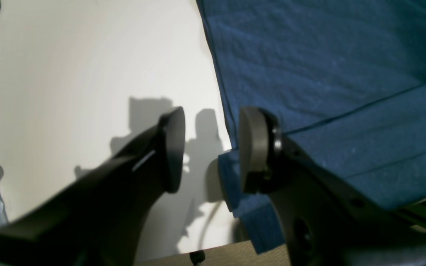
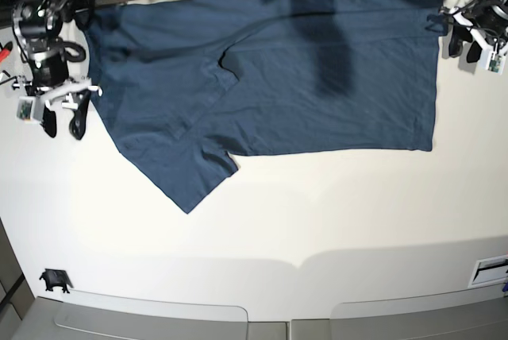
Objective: Fold the T-shirt properly
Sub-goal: 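Release with the right gripper and regrasp further along the collar side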
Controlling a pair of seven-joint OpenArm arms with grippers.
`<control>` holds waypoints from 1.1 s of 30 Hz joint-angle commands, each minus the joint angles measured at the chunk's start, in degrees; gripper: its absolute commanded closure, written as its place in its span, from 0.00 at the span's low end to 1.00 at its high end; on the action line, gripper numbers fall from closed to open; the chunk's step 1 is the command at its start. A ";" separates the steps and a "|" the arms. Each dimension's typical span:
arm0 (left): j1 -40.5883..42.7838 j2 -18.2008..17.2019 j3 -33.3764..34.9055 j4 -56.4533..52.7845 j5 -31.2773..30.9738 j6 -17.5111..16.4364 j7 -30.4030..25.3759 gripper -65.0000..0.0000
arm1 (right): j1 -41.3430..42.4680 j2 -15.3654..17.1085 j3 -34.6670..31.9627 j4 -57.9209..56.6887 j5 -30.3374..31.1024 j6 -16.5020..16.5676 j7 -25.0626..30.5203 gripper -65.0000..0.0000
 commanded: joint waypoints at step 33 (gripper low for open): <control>0.31 -0.87 -0.59 0.94 -0.74 0.04 -1.77 0.66 | 38.60 15.26 -29.20 -71.87 12.22 8.71 -10.12 0.50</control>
